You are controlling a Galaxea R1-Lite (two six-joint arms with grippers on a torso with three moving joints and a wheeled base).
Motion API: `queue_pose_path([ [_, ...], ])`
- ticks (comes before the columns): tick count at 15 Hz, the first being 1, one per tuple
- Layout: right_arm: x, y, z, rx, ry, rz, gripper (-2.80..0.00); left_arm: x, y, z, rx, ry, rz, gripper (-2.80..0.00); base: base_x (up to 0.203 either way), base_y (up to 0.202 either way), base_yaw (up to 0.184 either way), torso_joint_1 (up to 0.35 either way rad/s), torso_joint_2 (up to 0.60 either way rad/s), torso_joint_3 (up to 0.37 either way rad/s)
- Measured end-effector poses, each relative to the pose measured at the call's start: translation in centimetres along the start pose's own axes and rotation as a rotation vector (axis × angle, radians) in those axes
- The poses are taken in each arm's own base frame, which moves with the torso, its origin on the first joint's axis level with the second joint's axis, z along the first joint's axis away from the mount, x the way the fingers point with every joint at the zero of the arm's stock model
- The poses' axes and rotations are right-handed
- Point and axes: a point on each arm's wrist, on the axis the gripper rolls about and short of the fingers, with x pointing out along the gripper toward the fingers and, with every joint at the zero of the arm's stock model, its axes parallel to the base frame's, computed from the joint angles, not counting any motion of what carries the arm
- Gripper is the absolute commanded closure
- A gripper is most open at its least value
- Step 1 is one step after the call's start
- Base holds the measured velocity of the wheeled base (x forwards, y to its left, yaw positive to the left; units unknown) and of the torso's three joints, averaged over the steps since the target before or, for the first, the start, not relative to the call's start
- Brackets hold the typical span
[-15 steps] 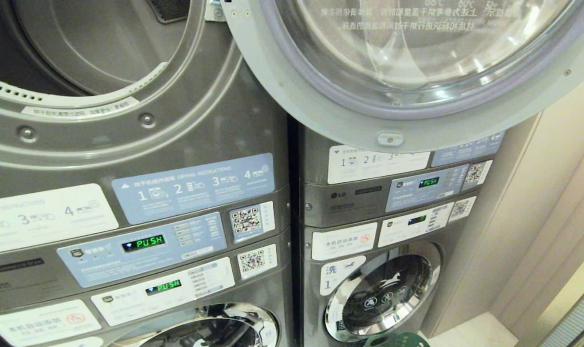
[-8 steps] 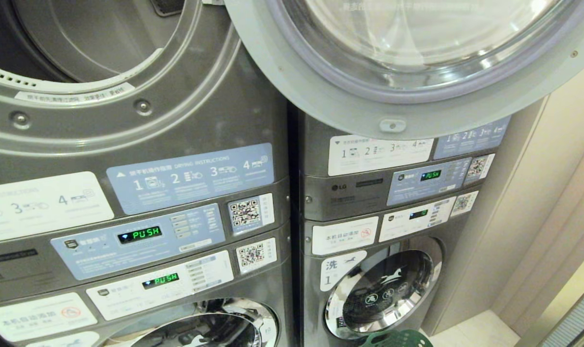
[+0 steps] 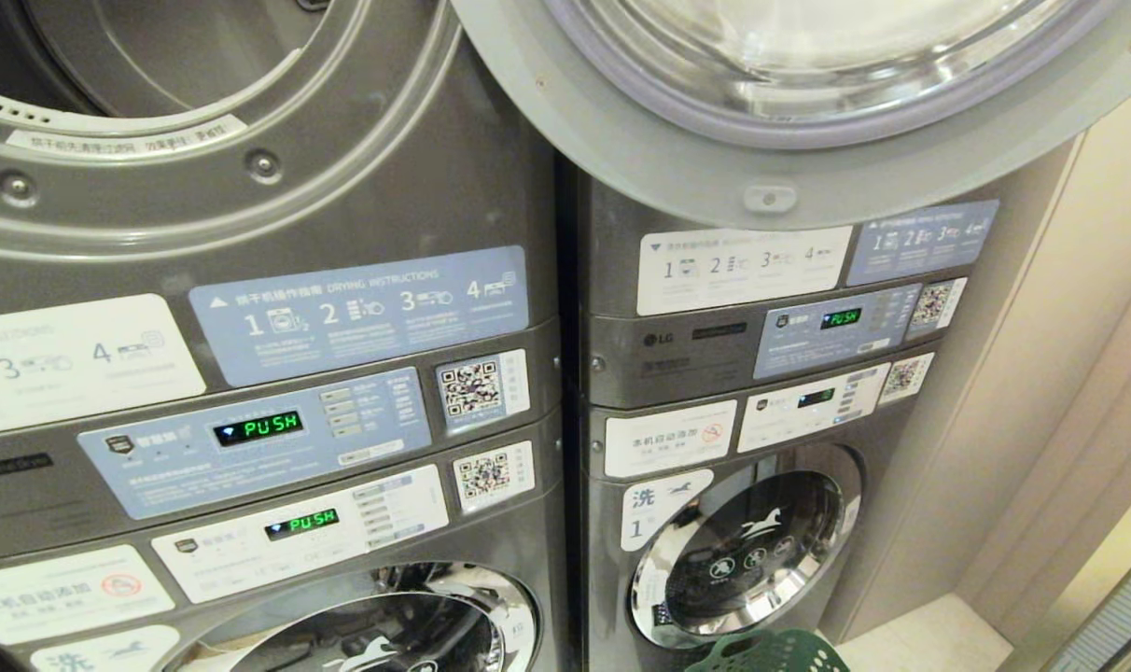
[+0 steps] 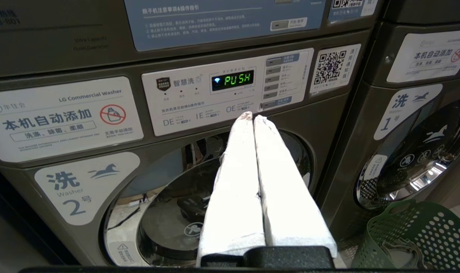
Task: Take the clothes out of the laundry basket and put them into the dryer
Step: Take the clothes out of the basket
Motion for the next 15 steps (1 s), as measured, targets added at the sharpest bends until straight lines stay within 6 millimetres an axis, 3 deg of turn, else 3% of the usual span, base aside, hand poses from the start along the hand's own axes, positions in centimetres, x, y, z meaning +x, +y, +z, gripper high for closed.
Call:
queue_pose_path([
  [15,0.0,0.0,0.0,0.001,0.0,0.0,0.0,0.0,0.0,-0.03,0.0,0.003,-0.002,0.0,0.0,0.0,0.0,-0.172,0.39,0.214],
])
